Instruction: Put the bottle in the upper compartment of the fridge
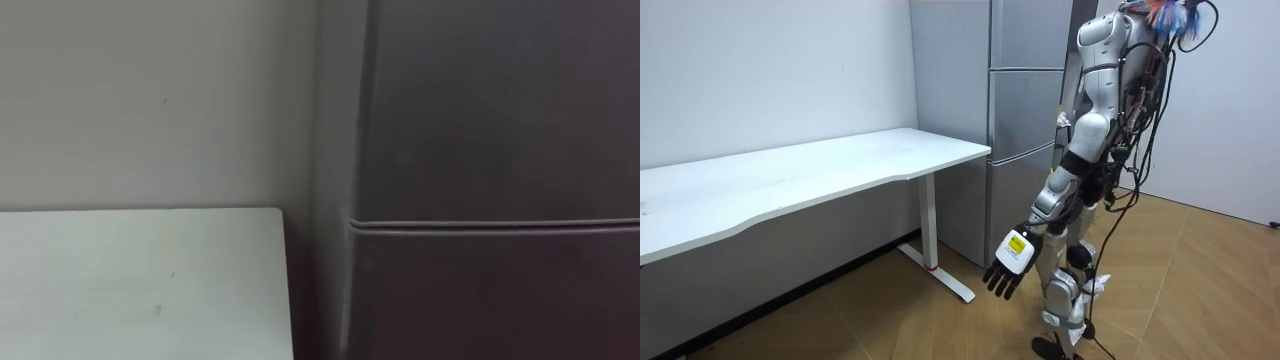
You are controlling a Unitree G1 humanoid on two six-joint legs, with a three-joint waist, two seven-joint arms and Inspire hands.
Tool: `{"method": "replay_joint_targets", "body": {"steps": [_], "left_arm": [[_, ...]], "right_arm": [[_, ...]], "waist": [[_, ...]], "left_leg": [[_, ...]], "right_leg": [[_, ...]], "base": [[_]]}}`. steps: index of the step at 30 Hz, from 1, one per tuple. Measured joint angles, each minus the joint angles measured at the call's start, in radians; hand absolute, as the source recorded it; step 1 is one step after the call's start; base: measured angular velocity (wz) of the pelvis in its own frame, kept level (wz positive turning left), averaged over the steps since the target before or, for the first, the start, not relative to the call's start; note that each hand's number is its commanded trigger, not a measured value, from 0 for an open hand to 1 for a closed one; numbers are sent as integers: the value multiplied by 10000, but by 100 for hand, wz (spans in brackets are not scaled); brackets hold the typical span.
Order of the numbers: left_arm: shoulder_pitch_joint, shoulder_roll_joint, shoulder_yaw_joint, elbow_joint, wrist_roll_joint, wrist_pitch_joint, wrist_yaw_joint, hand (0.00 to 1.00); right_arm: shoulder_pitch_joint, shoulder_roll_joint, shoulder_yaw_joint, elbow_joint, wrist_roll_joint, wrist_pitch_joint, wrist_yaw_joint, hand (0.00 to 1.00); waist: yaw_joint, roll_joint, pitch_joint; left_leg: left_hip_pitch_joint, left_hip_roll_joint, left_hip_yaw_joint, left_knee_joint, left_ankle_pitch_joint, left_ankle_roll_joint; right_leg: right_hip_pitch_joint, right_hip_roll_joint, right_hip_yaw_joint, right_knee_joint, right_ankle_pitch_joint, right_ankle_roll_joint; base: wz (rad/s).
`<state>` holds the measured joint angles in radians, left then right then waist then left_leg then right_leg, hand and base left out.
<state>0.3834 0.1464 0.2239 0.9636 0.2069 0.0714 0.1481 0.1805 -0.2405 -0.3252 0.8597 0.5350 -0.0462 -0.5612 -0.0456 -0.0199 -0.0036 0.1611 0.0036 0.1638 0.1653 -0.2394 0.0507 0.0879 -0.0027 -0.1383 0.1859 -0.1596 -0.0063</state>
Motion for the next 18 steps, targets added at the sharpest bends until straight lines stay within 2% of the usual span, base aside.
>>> {"method": "replay_joint_targets", "body": {"steps": [4,8,13,18], "left_arm": [[13,-211,1,3,3,-25,0,0],[14,-222,-9,3,23,-96,0,0],[-221,-199,-159,453,27,-131,15,0],[-335,-199,-735,585,26,-160,14,0]], "right_arm": [[17,144,297,334,-14,8,468,0],[75,148,439,334,-112,2,786,0],[86,435,1444,797,-1728,-79,1355,0],[83,576,2518,1035,-3342,-71,2276,0]], "waist": [[1,113,6],[12,118,6],[72,147,-2],[292,178,1]], "left_leg": [[4,16,0,-6,-8,-17],[7,33,2,-9,-23,-42],[1,42,-29,0,-31,-54],[-9,46,-5,-11,-34,-56]], "right_leg": [[-20,16,-11,5,-37,-21],[-16,36,-15,-2,-52,-40],[-16,45,-8,-1,-70,-54],[-21,32,-22,1,-72,-56]], "base": [[0],[0],[0],[1]]}}
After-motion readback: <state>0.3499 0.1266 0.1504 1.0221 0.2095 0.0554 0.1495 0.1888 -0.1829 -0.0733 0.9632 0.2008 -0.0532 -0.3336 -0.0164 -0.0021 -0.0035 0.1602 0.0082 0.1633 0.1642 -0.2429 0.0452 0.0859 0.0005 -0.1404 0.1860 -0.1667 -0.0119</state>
